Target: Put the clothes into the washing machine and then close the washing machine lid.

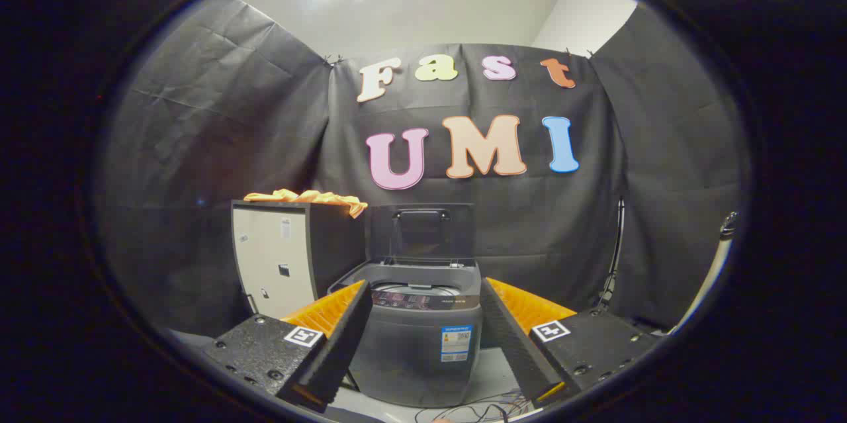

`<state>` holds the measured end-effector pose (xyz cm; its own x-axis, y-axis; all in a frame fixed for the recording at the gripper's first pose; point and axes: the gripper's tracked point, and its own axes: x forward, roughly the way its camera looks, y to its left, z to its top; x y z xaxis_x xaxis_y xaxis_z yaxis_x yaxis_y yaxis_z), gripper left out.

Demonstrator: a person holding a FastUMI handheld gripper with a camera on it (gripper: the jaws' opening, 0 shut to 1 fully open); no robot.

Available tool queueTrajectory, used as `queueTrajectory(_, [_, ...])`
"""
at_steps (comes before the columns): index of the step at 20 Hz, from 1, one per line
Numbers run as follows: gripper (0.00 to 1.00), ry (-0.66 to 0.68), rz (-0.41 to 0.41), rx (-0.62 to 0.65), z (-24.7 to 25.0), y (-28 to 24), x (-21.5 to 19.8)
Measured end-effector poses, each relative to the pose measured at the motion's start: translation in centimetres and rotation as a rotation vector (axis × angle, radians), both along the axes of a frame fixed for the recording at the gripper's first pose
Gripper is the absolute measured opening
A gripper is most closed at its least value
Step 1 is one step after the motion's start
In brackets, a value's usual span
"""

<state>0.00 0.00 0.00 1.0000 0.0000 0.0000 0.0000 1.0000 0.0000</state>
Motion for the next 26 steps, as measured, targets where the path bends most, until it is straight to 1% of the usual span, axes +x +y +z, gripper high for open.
queueTrajectory(12, [0.99, 0.027, 0.008, 0.0, -0.6, 1.1, 0.0])
queueTrajectory(21, [0.99, 0.033, 0.046, -0.025, -1.1, 3.9, 0.0])
queueTrajectory(23, [0.99, 0.045, 0.041, -0.019, -1.5, 4.2, 0.4])
queueTrajectory(26, [0.99, 0.054, 0.055, -0.008, -1.2, 5.1, 0.6])
